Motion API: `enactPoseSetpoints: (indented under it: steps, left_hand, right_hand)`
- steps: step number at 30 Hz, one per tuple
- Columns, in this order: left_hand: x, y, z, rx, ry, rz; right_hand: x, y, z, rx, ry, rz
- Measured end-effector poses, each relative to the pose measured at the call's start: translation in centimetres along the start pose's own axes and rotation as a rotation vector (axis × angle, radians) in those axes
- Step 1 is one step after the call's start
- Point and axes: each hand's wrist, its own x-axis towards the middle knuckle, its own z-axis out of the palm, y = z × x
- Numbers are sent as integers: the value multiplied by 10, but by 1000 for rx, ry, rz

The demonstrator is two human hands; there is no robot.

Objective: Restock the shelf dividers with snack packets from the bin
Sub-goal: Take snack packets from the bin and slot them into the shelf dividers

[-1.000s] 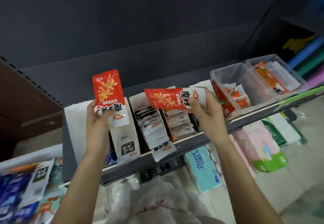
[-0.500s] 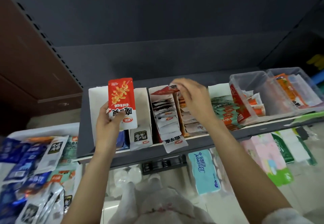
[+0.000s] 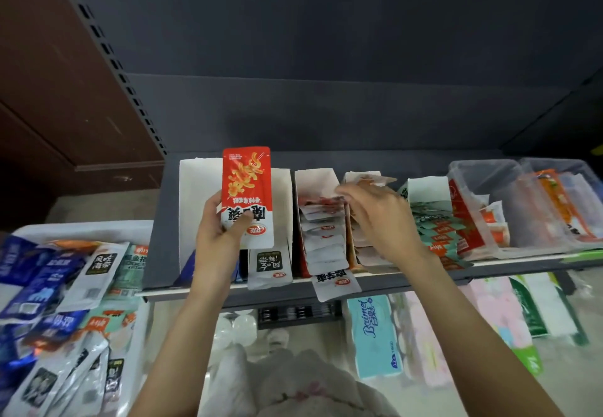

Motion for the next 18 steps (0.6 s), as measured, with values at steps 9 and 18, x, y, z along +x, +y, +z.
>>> enactPoseSetpoints:
  steps: [9, 18]
  left_hand:
    - [3, 1, 2, -1, 6, -29]
    - [-4, 10, 10, 17, -29, -68]
  right_hand:
    - [44, -11, 29, -156, -59, 8]
    - [4, -15, 37, -114, -242, 23]
